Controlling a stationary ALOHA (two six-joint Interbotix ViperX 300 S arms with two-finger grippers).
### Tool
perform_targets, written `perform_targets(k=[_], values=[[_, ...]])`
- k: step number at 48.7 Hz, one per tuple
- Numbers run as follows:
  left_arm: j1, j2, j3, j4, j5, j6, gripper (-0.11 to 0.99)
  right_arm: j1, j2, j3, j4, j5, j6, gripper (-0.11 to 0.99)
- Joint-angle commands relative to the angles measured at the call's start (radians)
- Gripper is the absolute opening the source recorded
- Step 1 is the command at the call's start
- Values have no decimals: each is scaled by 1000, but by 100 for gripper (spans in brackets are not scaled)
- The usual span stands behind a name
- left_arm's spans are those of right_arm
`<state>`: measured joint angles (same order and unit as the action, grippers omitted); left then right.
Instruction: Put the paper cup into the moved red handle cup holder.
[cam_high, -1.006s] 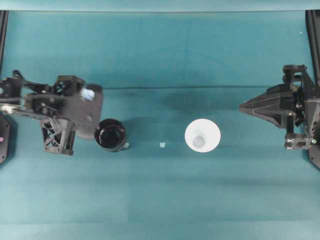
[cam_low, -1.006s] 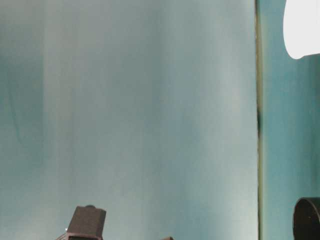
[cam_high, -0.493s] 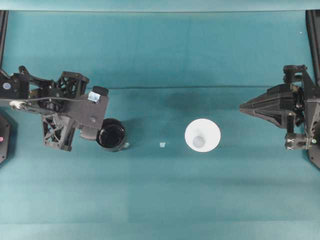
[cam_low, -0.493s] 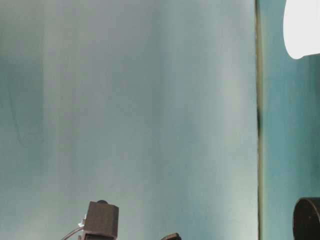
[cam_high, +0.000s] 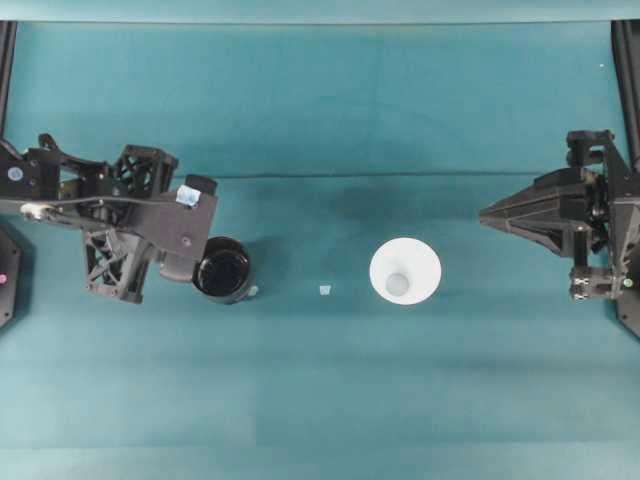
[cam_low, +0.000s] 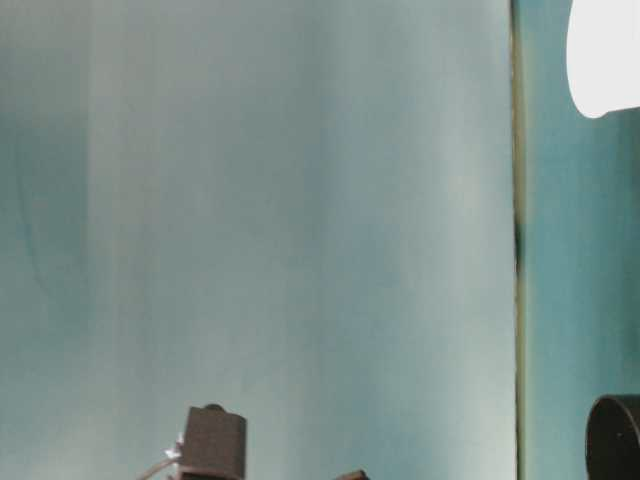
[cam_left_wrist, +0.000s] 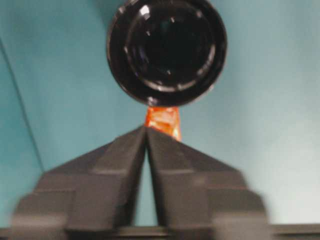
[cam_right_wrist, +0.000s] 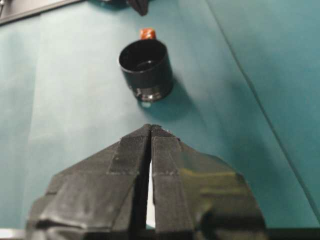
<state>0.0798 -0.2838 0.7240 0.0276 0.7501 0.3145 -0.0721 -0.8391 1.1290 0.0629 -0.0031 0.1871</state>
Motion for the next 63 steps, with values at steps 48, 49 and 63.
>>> perform_targets(k=[48,49,63], values=[[-8,132,74,2,-241,-9,95,-2,3,-12,2,-5,12,-9],[-8,140,74,2,-242,-9,95,-2,3,-12,2,-5,12,-9],[-8,195,83,2,-247,-11,94,-3,3,-9,2,-5,12,-9]])
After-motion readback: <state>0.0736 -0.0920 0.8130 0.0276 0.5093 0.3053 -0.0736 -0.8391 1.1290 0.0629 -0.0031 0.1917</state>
